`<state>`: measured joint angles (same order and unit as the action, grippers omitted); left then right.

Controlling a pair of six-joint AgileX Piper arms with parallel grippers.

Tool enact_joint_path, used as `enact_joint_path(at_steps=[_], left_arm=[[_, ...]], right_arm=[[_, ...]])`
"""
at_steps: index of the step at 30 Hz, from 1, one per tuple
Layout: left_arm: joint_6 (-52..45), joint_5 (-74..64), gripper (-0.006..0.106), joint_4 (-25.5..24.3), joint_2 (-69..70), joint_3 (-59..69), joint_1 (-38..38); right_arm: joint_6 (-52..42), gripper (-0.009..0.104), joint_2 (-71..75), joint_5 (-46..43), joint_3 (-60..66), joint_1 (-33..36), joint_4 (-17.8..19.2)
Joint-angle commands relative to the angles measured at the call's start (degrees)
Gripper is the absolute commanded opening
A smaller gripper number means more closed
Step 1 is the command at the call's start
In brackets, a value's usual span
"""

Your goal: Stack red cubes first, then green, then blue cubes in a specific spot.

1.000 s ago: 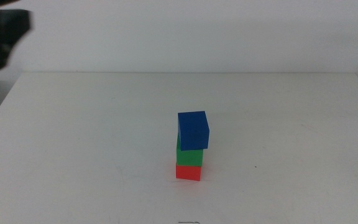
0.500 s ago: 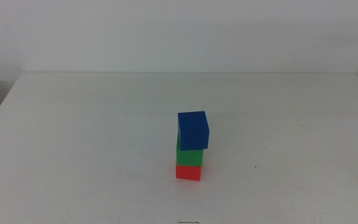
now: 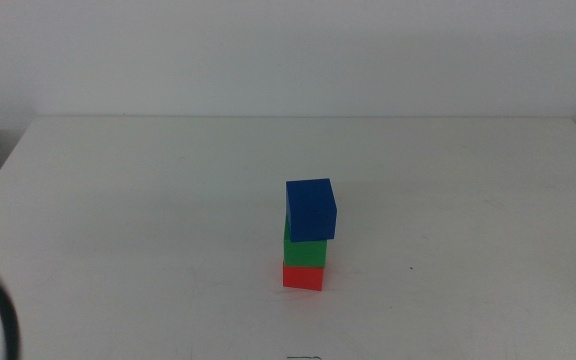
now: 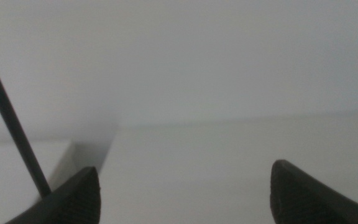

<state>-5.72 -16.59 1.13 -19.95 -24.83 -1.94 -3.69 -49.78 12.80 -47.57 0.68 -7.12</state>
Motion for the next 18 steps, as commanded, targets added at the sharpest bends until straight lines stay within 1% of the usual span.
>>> enact_joint_path(at_steps=[1, 4, 6, 12, 16, 18], left_arm=[[0.7, 4.3, 0.094, 1.5, 4.9, 5.1, 0.1], [0.7, 4.1, 0.094, 1.7, 11.2, 12.3, 0.1], [0.7, 3.9, 0.094, 1.7, 14.3, 15.9, 0.1], [0.7, 4.3, 0.094, 1.7, 18.4, 20.5, 0.1], [0.7, 6.3, 0.094, 1.6, 18.7, 22.7, 0.1], [0.7, 7.9, 0.094, 1.6, 18.7, 24.1, 0.1]], right_arm=[[-0.7, 0.066, 6.1, -13.5, 6.1, -0.4, 0.2], [-0.7, 0.066, 14.6, -19.5, 17.5, -0.4, 0.2], [-0.7, 0.066, 20.6, -20.1, 23.7, -0.4, 0.2], [-0.7, 0.066, 37.1, -19.6, 40.1, -0.4, 0.2], [-0.7, 0.066, 43.8, -19.5, 48.0, -0.4, 0.2], [-0.7, 0.066, 46.0, -14.4, 48.1, -0.5, 0.4]])
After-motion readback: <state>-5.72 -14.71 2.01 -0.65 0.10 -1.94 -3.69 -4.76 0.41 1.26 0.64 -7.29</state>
